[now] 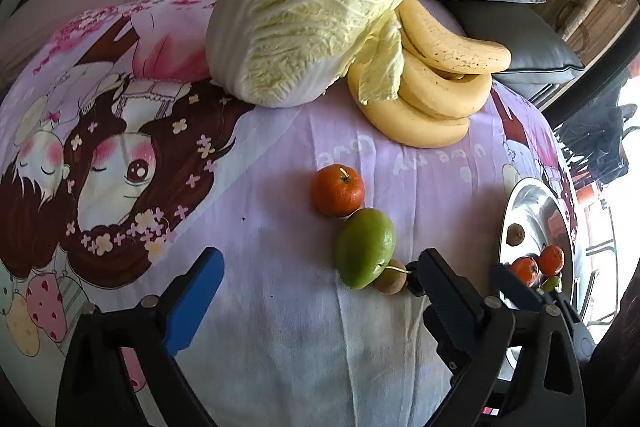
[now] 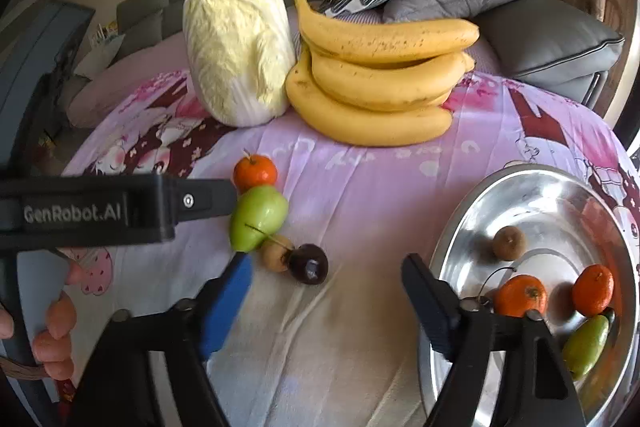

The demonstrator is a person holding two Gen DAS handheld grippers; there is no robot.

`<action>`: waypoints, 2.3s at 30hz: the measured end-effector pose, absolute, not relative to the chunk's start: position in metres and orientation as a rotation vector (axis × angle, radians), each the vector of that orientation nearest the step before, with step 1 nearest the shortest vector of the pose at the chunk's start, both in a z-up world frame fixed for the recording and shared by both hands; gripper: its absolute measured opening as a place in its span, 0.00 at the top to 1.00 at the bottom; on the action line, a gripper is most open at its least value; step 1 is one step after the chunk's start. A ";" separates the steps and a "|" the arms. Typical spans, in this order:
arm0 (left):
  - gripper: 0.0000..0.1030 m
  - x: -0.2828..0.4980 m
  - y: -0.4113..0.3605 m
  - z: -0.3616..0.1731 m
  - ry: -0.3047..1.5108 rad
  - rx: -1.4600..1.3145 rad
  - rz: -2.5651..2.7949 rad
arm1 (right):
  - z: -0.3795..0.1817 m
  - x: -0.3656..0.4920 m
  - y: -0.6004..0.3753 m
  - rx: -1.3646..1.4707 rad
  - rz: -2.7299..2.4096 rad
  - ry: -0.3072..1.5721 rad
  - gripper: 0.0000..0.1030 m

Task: Organize fruits
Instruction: 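Close the left tool on the green mango while the right tool approaches the dark cherry, then close the right tool on the dark cherry while the left tool holds the mango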

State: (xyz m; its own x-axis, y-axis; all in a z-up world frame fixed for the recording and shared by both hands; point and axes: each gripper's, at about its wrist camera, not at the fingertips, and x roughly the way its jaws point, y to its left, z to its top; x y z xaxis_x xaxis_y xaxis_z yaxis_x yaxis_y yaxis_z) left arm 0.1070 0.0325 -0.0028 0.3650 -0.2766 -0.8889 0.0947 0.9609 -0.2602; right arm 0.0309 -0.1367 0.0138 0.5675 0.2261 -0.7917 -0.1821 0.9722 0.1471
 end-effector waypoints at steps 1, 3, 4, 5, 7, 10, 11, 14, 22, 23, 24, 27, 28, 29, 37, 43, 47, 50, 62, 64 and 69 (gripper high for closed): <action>0.11 0.108 0.033 -0.004 1.179 -0.181 -0.242 | 0.012 0.031 -0.136 0.049 0.242 0.943 0.30; 0.11 0.109 0.033 -0.008 1.194 -0.194 -0.244 | 0.007 0.033 -0.133 0.036 0.249 0.967 0.36; 0.12 0.110 0.033 -0.011 1.206 -0.202 -0.244 | 0.005 0.034 -0.131 0.031 0.249 0.976 0.40; 0.14 0.111 0.032 -0.014 1.212 -0.208 -0.247 | 0.003 0.035 -0.130 0.028 0.251 0.984 0.43; 0.17 0.112 0.031 -0.017 1.218 -0.213 -0.249 | 0.000 0.037 -0.128 0.024 0.253 0.995 0.47; 0.18 0.114 0.033 -0.021 1.230 -0.236 -0.244 | -0.004 0.039 -0.126 0.014 0.250 1.008 0.50; 0.18 0.115 0.034 -0.022 1.234 -0.247 -0.243 | -0.005 0.040 -0.125 0.013 0.251 1.014 0.51; 0.18 0.116 0.034 -0.023 1.238 -0.260 -0.243 | -0.007 0.041 -0.123 0.001 0.248 1.023 0.53; 0.18 0.116 0.034 -0.024 1.250 -0.281 -0.247 | -0.011 0.046 -0.123 0.025 0.239 1.036 0.53; 0.18 0.116 0.034 -0.024 1.249 -0.283 -0.247 | -0.010 0.046 -0.124 0.029 0.240 1.034 0.54; 0.18 0.116 0.034 -0.024 1.247 -0.284 -0.244 | -0.010 0.046 -0.124 0.034 0.242 1.032 0.55; 0.18 0.116 0.036 -0.024 1.244 -0.293 -0.238 | -0.009 0.048 -0.124 0.048 0.244 1.027 0.57; 0.18 0.116 0.036 -0.023 1.244 -0.294 -0.238 | -0.009 0.048 -0.125 0.049 0.244 1.026 0.59; 0.18 0.116 0.036 -0.023 1.244 -0.294 -0.239 | -0.008 0.048 -0.125 0.051 0.245 1.024 0.60; 0.18 0.116 0.036 -0.024 1.251 -0.302 -0.240 | -0.009 0.051 -0.123 0.068 0.248 1.023 0.61; 0.21 0.122 0.028 -0.028 1.252 -0.317 -0.265 | -0.009 0.051 -0.123 0.080 0.260 1.020 0.61; 0.31 0.127 0.019 -0.033 1.269 -0.323 -0.290 | -0.009 0.051 -0.122 0.091 0.276 1.022 0.65; 0.36 0.130 0.013 -0.037 1.279 -0.330 -0.314 | -0.009 0.051 -0.121 0.097 0.288 1.024 0.65; 0.57 0.130 0.005 -0.038 1.264 -0.300 -0.329 | -0.012 0.052 -0.123 0.122 0.314 1.038 0.65; 0.57 0.128 0.008 -0.038 1.265 -0.302 -0.324 | -0.013 0.052 -0.123 0.119 0.314 1.040 0.65; 0.57 0.123 0.019 -0.036 1.269 -0.322 -0.302 | -0.013 0.052 -0.122 0.120 0.318 1.042 0.65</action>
State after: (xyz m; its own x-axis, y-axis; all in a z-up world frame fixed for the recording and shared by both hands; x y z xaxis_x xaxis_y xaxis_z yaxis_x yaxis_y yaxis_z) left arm 0.1235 0.0189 -0.0364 0.2701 -0.3943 -0.8784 0.0442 0.9164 -0.3978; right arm 0.0521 -0.1222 -0.0130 0.4637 0.3142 -0.8284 -0.2014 0.9479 0.2468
